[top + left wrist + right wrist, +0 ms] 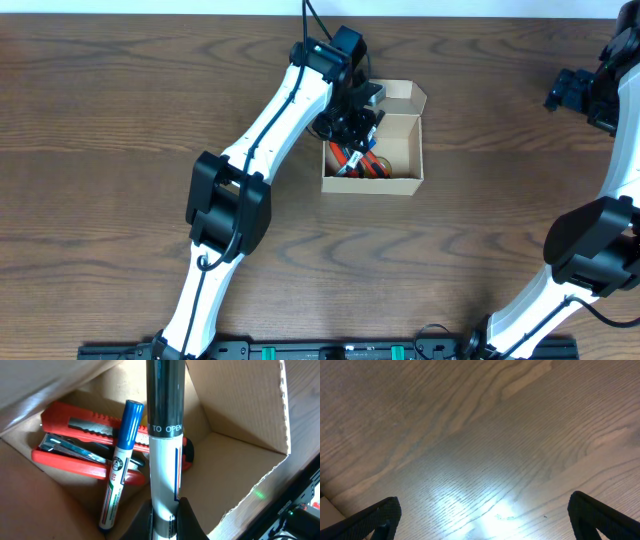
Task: Pack container
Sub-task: 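Carry the black marker into the box and release it, then raise the left gripper out of the box and withdraw left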
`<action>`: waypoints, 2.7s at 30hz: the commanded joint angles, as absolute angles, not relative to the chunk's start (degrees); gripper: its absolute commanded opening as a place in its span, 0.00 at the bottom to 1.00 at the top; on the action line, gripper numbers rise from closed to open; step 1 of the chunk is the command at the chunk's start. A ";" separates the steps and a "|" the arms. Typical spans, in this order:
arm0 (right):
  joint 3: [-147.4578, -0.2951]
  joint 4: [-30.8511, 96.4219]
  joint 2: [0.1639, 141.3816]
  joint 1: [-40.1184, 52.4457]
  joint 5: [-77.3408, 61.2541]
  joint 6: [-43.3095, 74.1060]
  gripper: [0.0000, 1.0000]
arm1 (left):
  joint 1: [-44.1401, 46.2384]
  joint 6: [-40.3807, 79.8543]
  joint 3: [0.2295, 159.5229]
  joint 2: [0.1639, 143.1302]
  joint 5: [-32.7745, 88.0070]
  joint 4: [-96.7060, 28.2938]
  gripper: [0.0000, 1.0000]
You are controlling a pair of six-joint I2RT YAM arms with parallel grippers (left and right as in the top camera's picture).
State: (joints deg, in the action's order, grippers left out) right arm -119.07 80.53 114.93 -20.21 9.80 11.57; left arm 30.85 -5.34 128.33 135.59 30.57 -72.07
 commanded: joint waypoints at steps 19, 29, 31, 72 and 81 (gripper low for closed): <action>-118.83 80.55 114.50 -20.23 9.82 12.38 0.99 | 31.05 -8.80 120.07 135.66 31.11 -70.15 0.08; -118.83 80.55 114.52 -20.23 9.82 12.38 0.99 | 31.03 -8.78 120.16 135.66 31.11 -68.49 0.54; -118.83 80.55 114.52 -20.23 9.82 12.38 0.99 | 30.98 -8.80 120.38 135.63 30.89 -68.49 0.54; -118.83 76.84 114.52 -20.21 -5.04 12.43 0.99 | 3.84 5.39 172.94 134.89 8.29 -96.75 0.52; -118.17 66.74 114.74 -18.85 -18.68 20.14 0.99 | 2.20 9.45 148.94 136.14 10.94 -82.91 0.26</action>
State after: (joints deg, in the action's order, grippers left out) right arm -118.91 69.06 114.93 -19.97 -10.87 16.80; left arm 3.27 7.27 155.13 134.91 9.19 -85.91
